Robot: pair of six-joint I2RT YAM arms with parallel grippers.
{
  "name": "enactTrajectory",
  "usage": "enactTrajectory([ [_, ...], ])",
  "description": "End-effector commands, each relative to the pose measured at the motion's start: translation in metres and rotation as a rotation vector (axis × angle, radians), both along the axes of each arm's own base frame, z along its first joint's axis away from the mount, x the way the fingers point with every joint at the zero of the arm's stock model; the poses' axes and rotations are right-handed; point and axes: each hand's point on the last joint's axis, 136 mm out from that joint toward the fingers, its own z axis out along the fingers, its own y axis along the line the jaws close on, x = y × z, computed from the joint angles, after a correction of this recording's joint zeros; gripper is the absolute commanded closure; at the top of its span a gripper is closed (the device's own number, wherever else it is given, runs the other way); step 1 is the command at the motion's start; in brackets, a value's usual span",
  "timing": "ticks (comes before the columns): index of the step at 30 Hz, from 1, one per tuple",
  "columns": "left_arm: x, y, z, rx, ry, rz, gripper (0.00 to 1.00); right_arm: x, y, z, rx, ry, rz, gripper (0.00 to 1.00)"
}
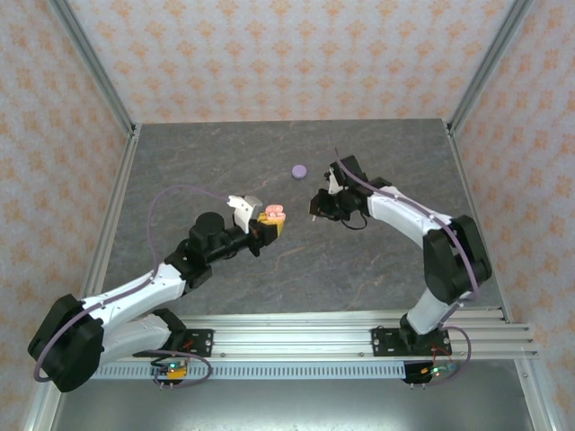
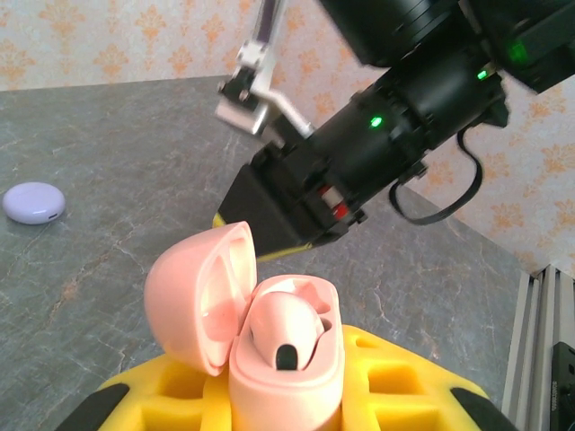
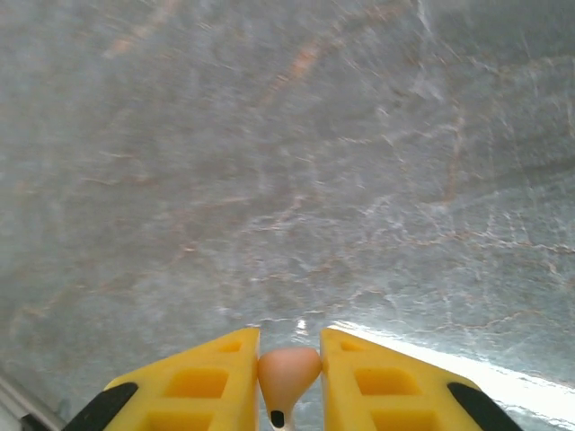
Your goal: Insert the wireless bluetooth earbuds into the charging case
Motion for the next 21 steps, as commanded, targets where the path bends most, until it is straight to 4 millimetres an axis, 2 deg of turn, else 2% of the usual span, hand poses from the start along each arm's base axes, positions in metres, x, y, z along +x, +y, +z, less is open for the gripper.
enactTrajectory([
  [1,0.006,0.002,0.02,-0.033,-0.113,0.017,0.98,0.002,0.005,0.04,0.095,-0.103,0.001,0.78],
  [5,0.007,0.0,0.019,-0.04,-0.118,0.01,0.98,-0.005,0.011,0.078,0.178,-0.175,0.032,0.78],
  [10,0.011,-0.005,0.021,-0.054,-0.118,0.004,0.98,-0.016,0.013,0.116,0.227,-0.264,0.059,0.77],
  [16,0.013,-0.009,0.022,-0.063,-0.122,-0.007,0.98,-0.03,0.021,0.148,0.235,-0.359,0.106,0.77],
  [21,0.014,-0.013,0.023,-0.06,-0.12,-0.023,0.98,-0.04,0.03,0.167,0.247,-0.408,0.146,0.77],
])
